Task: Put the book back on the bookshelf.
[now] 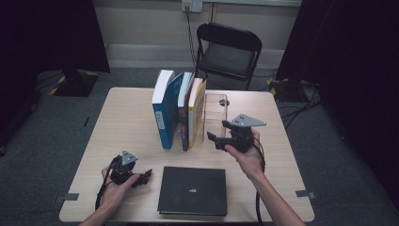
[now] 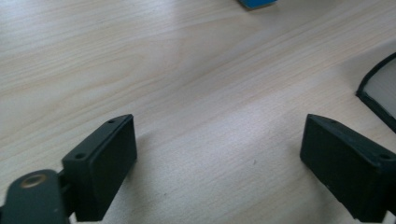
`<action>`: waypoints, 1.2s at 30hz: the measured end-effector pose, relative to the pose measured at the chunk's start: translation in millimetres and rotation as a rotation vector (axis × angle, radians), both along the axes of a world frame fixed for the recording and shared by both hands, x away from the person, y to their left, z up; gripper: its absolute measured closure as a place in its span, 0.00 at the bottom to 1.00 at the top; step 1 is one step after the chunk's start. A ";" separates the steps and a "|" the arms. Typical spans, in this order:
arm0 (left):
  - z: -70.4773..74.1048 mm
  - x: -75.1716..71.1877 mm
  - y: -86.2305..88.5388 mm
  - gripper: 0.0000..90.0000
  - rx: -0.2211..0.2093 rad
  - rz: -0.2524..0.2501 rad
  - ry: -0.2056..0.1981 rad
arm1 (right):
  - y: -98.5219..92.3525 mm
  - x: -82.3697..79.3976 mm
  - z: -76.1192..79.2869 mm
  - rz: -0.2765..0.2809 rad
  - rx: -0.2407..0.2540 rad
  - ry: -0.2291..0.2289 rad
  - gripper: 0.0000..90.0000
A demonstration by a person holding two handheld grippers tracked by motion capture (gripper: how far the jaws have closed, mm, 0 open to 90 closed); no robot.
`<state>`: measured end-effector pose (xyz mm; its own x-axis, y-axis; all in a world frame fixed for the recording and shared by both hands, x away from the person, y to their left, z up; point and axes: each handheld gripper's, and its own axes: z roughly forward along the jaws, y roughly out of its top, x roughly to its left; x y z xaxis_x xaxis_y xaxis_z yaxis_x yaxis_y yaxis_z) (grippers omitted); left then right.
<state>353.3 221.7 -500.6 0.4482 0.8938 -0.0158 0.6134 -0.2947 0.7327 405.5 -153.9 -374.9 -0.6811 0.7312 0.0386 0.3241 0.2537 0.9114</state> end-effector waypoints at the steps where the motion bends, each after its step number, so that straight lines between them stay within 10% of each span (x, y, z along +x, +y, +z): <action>1: 1.5 -0.7 0.1 0.14 0.004 0.003 0.001 | -2.2 -7.5 -2.9 0.010 0.012 0.004 0.26; 12: 33.3 -24.6 -13.9 0.25 -0.056 -0.099 -0.069 | -18.0 -73.3 -65.8 0.074 -0.052 0.152 0.22; 23: 38.1 -51.2 -40.5 0.24 -0.129 -0.213 -0.027 | 8.4 -53.8 -96.7 0.154 -0.120 0.201 0.22; 36: 33.8 -43.0 -63.0 0.45 -0.130 -0.302 0.013 | 11.0 -39.1 -107.1 0.229 -0.050 0.307 0.18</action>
